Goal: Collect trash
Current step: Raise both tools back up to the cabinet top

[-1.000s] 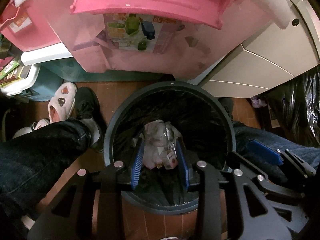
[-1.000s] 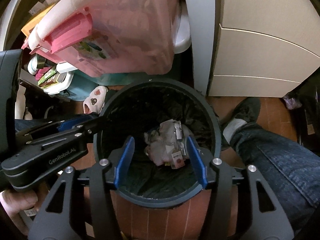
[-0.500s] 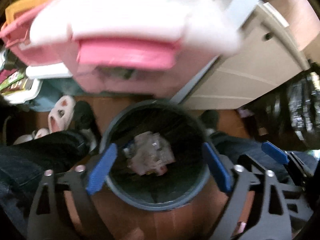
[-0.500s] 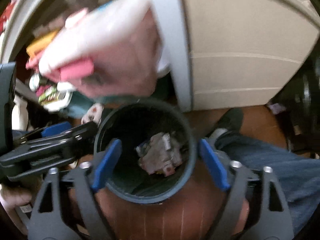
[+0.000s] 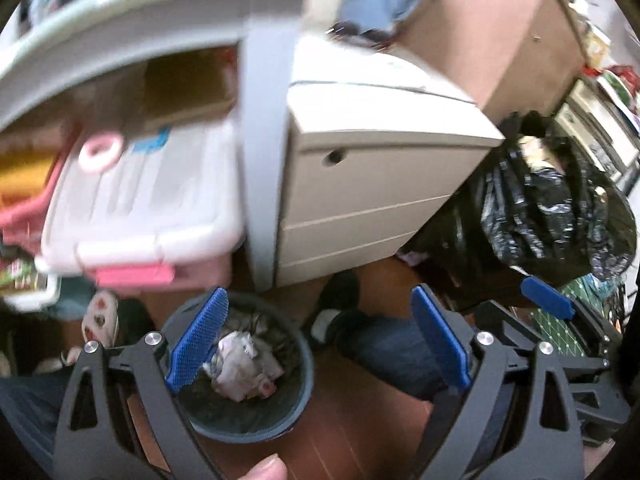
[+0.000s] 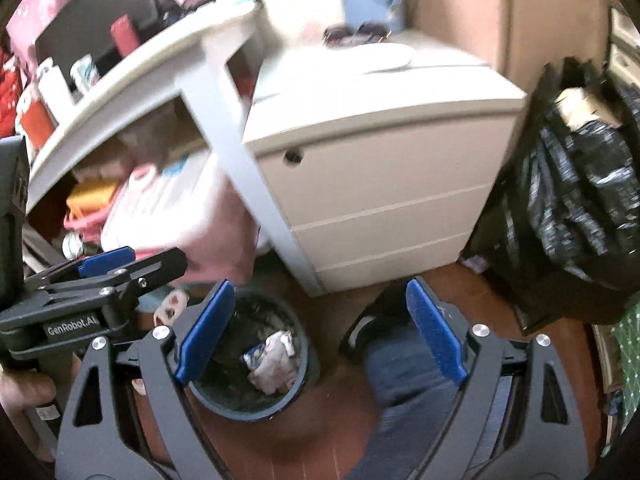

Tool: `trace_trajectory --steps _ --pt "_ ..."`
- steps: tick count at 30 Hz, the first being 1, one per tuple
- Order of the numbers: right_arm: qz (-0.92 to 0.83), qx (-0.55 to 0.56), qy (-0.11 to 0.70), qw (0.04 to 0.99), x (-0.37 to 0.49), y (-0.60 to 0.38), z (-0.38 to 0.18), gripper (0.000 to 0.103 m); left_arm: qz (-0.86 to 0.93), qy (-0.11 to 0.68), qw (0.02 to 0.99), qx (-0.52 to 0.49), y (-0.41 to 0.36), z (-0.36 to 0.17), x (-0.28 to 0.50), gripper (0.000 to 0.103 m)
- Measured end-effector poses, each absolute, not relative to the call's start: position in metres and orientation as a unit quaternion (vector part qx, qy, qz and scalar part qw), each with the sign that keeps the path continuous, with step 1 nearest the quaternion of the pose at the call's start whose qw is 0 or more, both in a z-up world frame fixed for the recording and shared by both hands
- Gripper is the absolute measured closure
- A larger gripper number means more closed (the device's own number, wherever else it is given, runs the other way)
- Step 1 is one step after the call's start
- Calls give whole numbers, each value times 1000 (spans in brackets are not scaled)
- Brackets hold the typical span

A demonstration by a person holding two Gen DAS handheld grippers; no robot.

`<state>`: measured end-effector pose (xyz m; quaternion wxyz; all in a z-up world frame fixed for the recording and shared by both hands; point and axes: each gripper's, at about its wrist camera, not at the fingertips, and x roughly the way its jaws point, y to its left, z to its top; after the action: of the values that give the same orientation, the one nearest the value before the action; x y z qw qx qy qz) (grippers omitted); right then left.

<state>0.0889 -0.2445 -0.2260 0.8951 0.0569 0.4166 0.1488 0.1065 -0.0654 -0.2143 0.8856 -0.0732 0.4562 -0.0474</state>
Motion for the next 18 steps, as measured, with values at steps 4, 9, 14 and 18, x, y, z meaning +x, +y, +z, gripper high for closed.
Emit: trace_trajectory --steps 4,9,14,18 --pt "138 64 397 905 97 -268 -200 14 -66 441 893 -59 -90 -188 119 13" --pt "123 72 377 915 120 -297 -177 14 -85 426 900 -39 -121 -163 149 12" --pt "109 77 367 921 156 -320 -164 14 -90 417 904 -28 -145 -146 192 7" --pt "102 74 361 924 191 -328 -159 14 -94 416 904 -25 -157 -141 237 7"
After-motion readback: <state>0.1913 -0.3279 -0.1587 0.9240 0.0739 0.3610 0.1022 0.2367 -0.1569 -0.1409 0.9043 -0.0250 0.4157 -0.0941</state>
